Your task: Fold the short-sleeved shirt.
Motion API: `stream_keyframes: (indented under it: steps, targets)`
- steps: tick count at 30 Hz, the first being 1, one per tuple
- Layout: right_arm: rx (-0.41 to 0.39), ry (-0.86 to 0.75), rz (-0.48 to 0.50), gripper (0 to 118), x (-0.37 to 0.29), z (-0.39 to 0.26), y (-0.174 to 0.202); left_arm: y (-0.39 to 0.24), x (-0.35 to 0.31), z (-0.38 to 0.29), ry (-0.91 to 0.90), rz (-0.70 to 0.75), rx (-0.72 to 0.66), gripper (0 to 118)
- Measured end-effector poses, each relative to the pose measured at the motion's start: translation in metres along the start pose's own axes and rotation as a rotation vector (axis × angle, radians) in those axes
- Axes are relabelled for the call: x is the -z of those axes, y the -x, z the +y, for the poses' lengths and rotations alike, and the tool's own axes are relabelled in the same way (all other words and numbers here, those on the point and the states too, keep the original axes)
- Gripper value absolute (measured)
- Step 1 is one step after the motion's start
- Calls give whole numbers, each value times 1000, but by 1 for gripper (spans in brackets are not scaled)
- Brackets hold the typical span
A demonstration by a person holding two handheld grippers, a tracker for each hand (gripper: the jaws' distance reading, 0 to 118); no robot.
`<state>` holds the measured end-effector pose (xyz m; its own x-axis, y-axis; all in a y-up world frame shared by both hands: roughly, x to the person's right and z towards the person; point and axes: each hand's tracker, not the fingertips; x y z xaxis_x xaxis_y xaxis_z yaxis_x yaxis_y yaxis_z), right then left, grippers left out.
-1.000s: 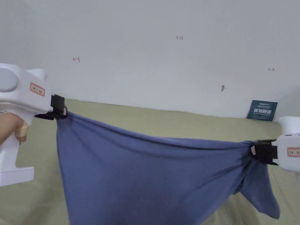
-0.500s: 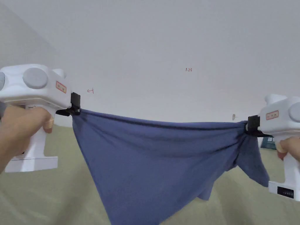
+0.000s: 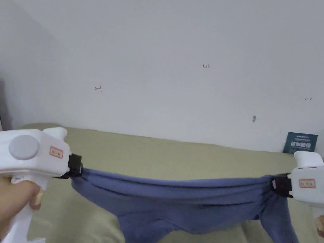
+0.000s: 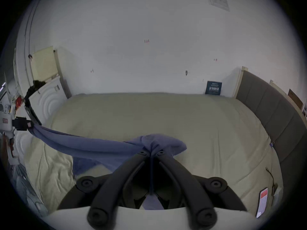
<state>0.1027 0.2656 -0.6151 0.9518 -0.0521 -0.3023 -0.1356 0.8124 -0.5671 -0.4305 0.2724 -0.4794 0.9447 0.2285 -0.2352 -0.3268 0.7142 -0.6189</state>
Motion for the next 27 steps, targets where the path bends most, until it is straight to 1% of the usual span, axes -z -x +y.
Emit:
stream_keyframes:
  steps: [1, 3, 4, 6, 7, 9, 11, 12, 14, 16, 18, 19, 20, 21, 22, 23, 24, 25, 26, 27]
  targets:
    - [1, 14, 2, 4, -3, -14, -3, 3, -1, -13, 1, -9, -4, 2]
    - [16, 40, 8, 4, -7, -44, -10, 13, 1, -50, 64, -22, -50, 2]
    - [36, 68, 15, 4, -8, -57, -12, 17, 1, -68, 87, -35, -64, 2]
    - [42, 123, 25, 4, -3, -87, -19, 26, 5, -102, 123, -30, -95, 2]
    - [47, 158, 25, 4, -1, -101, -20, 29, 8, -116, 166, -35, -101, 2]
    - [27, 246, 22, 4, 2, -133, -18, 37, 13, -149, 211, -16, -125, 2]
    - [42, 326, 18, 4, 8, -157, -20, 43, 21, -174, 291, -2, -151, 2]
    - [53, 356, 1, 4, 10, -167, -21, 45, 23, -185, 306, -1, -180, 2]
    - [97, 397, -5, 4, 12, -184, -24, 55, 31, -203, 355, 2, -188, 2]
    - [96, 388, -1, 4, 12, -192, -25, 59, 35, -216, 381, 8, -188, 2]
    - [74, 374, -5, 4, 6, -194, -21, 57, 31, -227, 382, -4, -206, 2]
    - [71, 354, -2, 13, 5, -192, -20, 57, 28, -228, 359, -12, -213, 12]
    - [66, 333, 2, 36, 2, -190, -20, 56, 26, -227, 339, -12, -211, 31]
    - [56, 317, 6, 76, -4, -189, -19, 54, 22, -224, 329, -5, -208, 63]
    - [52, 300, 0, 109, -11, -187, -19, 53, 17, -222, 313, 30, -194, 98]
    - [56, 291, 7, 109, -20, -184, -20, 45, 3, -222, 286, 42, -182, 103]
    - [61, 240, 17, 104, -33, -181, -20, 45, -12, -221, 225, -1, -175, 102]
    - [66, 163, 18, 103, -52, -179, -16, 43, -27, -221, 143, -51, -169, 102]
    - [59, 119, 1, 104, -69, -178, -13, 36, -43, -219, 77, -84, -150, 102]
    - [53, 84, -14, 104, -83, -178, -10, 32, -58, -219, 7, -68, -128, 102]
